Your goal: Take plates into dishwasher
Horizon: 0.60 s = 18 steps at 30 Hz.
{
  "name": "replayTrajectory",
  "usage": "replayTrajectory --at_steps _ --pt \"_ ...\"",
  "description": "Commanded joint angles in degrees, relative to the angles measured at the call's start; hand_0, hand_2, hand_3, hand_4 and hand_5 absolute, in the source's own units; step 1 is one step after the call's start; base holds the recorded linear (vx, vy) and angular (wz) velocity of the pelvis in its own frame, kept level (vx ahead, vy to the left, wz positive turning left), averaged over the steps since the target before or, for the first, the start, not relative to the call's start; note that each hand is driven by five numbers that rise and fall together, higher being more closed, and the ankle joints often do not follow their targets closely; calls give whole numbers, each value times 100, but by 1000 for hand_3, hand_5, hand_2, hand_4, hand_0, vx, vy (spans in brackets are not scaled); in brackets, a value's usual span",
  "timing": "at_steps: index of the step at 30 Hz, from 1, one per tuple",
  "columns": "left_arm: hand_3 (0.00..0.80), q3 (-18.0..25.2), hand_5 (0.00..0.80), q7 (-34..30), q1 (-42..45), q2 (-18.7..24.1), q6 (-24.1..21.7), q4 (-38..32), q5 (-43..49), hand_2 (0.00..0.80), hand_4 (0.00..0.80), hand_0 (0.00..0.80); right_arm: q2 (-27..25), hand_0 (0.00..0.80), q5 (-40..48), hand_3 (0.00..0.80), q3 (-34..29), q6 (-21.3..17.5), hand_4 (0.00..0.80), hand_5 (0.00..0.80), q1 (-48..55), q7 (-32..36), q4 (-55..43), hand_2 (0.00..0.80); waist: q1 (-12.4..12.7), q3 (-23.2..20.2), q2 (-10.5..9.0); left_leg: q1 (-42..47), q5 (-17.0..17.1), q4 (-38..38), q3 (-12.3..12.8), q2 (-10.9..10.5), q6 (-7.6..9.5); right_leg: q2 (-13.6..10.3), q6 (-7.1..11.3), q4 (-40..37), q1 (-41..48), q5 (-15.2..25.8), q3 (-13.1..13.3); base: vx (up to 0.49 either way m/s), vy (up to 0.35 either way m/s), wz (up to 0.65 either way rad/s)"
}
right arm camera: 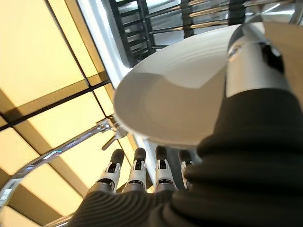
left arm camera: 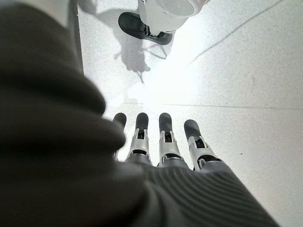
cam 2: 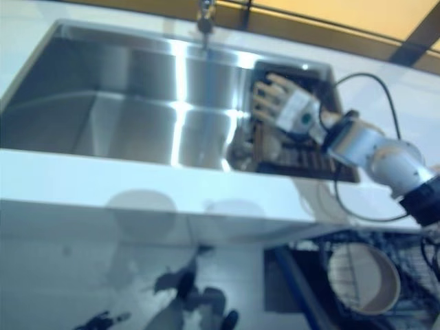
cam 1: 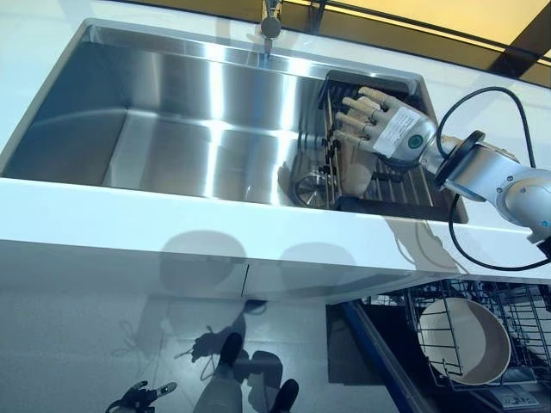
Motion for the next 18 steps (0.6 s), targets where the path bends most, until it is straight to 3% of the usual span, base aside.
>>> replayTrajectory --at_steps 1,4,5,6,7,8,9,10,11,18 --pt "0 172 0 -45 200 -48 -88 132 -128 0 0 0 -40 0 -208 0 216 -53 0 0 -67 -24 112 0 60 -137 105 336 -891 -36 142 -82 299 201 16 17 -142 -90 -115 0 0 0" --pt "0 146 0 -4 194 -106 -127 112 -235 0 0 0 28 0 -317 0 276 -40 0 0 -78 -16 255 0 75 -117 134 327 -885 -36 134 -86 298 194 4 17 -150 -93 -127 -4 10 0" --pt "0 144 0 2 192 -121 -121 93 -263 0 0 0 58 75 -391 75 276 -43 75 75 -74 5 301 75 82 -114 151 313 -882 -36 125 -92 298 192 1 17 -161 -96 -132 0 0 0" --pt "0 149 0 12 197 -129 -116 59 -271 0 0 0 100 223 -469 223 268 -22 223 223 -53 -20 371 223 94 -103 159 301 -880 -36 117 -95 299 190 -1 17 -171 -94 -140 0 0 0" --pt "0 147 0 14 208 -130 -112 45 -293 0 0 0 120 439 -521 439 276 -8 439 439 -49 -10 424 439 110 -91 166 293 -874 -36 110 -95 297 185 -4 17 -173 -94 -154 0 0 0" --pt "0 143 0 20 212 -128 -90 24 -302 0 0 0 144 549 -588 549 281 -1 549 549 -51 9 475 549 122 -80 173 289 -868 -36 97 -101 295 184 -7 17 -171 -94 -165 0 0 0" --pt "0 142 0 24 221 -129 -69 6 -293 0 0 0 181 593 -631 593 293 23 593 593 -53 -9 554 593 162 -56 179 302 -873 -36 104 -95 292 189 -13 17 -159 -96 -159 0 0 0" --pt "0 144 0 24 229 -128 -65 4 -286 0 0 0 201 731 -647 731 311 78 731 731 -67 -1 618 731 167 -54 180 274 -857 -36 80 -102 293 182 -15 17 -172 -97 -193 0 0 0" --pt "0 145 0 19 238 -118 -63 2 -294 0 0 0 221 800 -689 800 331 120 800 800 -81 -18 695 800 179 -48 179 259 -848 -36 65 -107 293 182 -17 17 -181 -96 -202 -20 0 3" --pt "0 201 0 19 341 -119 -82 39 -298 0 0 0 310 800 -1002 800 338 233 800 800 -61 -8 1082 800 274 -47 177 278 -882 -36 41 -86 260 202 -4 17 -144 -136 -192 3 -4 2"
